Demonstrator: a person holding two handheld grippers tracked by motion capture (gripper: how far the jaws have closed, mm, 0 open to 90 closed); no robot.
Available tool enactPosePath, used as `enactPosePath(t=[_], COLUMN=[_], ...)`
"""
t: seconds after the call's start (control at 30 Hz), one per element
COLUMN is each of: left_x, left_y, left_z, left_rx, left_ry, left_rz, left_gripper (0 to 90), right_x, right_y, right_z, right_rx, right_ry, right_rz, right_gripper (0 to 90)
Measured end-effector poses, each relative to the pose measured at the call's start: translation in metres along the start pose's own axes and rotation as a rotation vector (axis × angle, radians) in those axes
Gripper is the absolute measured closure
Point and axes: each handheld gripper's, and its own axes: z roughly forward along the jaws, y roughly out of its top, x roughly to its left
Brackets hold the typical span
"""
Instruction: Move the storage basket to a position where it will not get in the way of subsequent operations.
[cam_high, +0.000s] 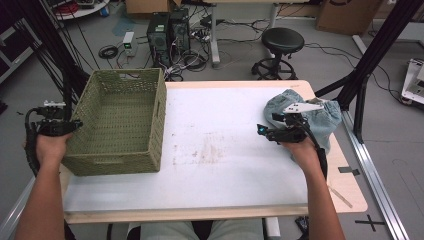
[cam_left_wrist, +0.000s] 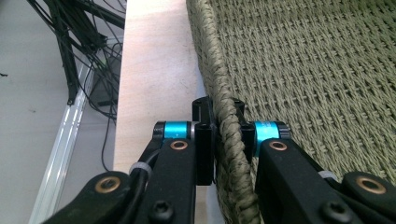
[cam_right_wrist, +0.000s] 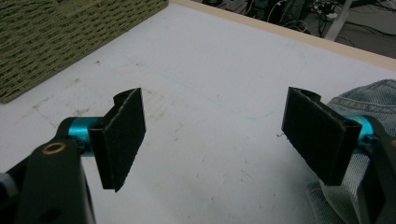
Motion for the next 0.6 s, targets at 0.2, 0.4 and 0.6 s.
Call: enactPosePath(t=[0.2,0.4,0.6], left_x=[0.007,0.007,0.007], left_y=[-0.001,-0.013,-0.012], left_z=[0.001,-0.004,-0.004], left_rx=[-0.025,-0.005,-0.012], left_ry=[-0.041,-0.070,-0.040], left_rz=[-0.053,-0.049,-0.035], left_gripper=[76.7,78.9,83.2], right_x=[0.000,0.000,0.002], right_y=[0.000,0.000,0.001], right_z=[0.000,0.001,0.002], right_rx=[-0.001,0.001,0.003], right_ry=[0.003,0.002,0.008], right_rz=[0.001,0.000,-0.001], right_gripper=[21.8,21.8,21.8])
